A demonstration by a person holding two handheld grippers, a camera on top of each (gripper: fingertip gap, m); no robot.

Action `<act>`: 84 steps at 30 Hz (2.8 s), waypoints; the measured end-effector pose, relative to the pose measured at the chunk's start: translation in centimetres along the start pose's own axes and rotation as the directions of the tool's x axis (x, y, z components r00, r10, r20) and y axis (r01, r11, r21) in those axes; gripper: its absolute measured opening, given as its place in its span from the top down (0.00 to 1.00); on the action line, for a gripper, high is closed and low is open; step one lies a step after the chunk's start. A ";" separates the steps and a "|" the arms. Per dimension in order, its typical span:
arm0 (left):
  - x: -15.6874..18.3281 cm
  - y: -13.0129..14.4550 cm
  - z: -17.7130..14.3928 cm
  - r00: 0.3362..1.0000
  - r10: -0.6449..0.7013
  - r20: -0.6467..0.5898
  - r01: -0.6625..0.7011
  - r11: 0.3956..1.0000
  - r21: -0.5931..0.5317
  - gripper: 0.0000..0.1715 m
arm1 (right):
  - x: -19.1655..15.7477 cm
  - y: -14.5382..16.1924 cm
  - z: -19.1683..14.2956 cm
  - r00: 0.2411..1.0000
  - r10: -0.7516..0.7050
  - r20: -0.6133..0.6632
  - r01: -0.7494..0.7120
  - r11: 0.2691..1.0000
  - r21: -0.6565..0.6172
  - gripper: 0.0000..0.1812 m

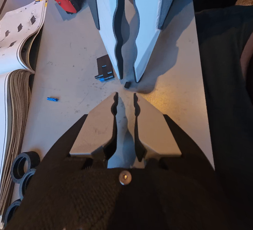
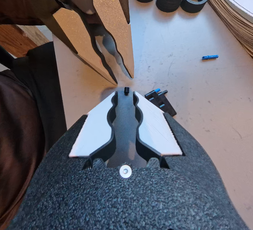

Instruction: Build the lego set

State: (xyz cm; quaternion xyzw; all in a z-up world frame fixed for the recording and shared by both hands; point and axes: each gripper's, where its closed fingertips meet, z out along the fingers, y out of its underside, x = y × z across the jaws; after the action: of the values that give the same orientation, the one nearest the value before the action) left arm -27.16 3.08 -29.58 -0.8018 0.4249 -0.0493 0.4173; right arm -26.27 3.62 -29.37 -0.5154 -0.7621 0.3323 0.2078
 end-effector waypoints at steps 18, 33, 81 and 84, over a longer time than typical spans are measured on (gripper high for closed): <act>0.4 0.0 0.0 0.999 -0.013 -0.042 0.013 1.000 -0.002 0.93 | 5.5 0.9 -1.6 0.829 0.490 -0.270 -0.477 0.871 0.117 0.68; 0.3 0.1 0.0 0.999 -0.018 -0.036 0.018 1.000 -0.003 0.92 | 5.2 1.0 -4.0 0.923 0.302 -0.239 -0.286 0.953 0.100 0.74; -0.3 0.2 0.2 0.993 -0.100 -0.060 0.099 0.995 -0.017 0.92 | 4.5 2.9 -3.8 0.843 0.492 -0.218 -0.472 0.870 0.140 0.64; -0.2 0.2 0.2 0.991 -0.114 -0.074 0.113 0.993 -0.019 0.92 | 5.9 3.1 -3.3 0.798 0.475 -0.370 -0.465 0.877 0.122 0.63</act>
State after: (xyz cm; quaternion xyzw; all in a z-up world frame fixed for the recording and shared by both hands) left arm -27.35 3.34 -29.83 -0.8253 0.3945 -0.0997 0.3916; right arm -24.29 10.80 -29.44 -0.7408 -0.5494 0.2740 0.2725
